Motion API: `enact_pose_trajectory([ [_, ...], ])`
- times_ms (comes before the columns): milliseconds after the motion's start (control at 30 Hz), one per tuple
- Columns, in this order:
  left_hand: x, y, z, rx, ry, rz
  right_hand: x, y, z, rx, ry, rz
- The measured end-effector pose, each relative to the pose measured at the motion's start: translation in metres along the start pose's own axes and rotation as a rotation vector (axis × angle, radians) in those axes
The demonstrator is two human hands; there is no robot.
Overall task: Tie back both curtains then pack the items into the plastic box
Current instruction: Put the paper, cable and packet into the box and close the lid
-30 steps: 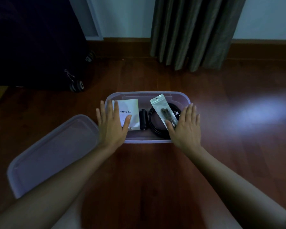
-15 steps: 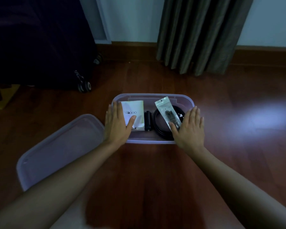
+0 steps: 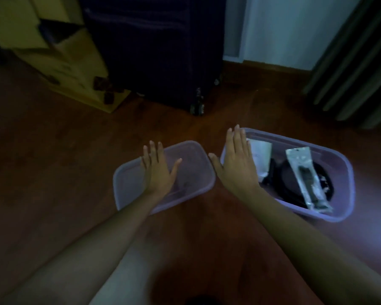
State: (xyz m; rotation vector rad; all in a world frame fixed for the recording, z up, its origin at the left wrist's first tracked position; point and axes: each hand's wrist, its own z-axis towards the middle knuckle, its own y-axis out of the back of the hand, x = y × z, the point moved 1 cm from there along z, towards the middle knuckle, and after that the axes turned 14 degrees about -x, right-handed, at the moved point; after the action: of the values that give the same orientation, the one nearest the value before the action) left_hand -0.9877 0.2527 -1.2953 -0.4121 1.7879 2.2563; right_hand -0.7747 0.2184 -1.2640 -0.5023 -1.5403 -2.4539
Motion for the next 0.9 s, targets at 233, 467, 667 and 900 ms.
enact_pose_trajectory([
  [233,0.087,0.017,-0.033,0.1,0.372,0.092,0.053,-0.076,-0.022,0.244,0.068,0.039],
  [467,0.1,0.003,-0.047,0.142,0.542,-0.026,0.04,-0.097,-0.038,0.397,-0.156,-0.091],
  [667,0.099,0.001,-0.04,0.138,0.589,-0.071,0.044,-0.092,-0.03,0.406,-0.221,-0.015],
  [900,0.103,0.006,-0.03,0.092,0.618,-0.177,0.048,-0.079,-0.017,0.378,-0.223,0.044],
])
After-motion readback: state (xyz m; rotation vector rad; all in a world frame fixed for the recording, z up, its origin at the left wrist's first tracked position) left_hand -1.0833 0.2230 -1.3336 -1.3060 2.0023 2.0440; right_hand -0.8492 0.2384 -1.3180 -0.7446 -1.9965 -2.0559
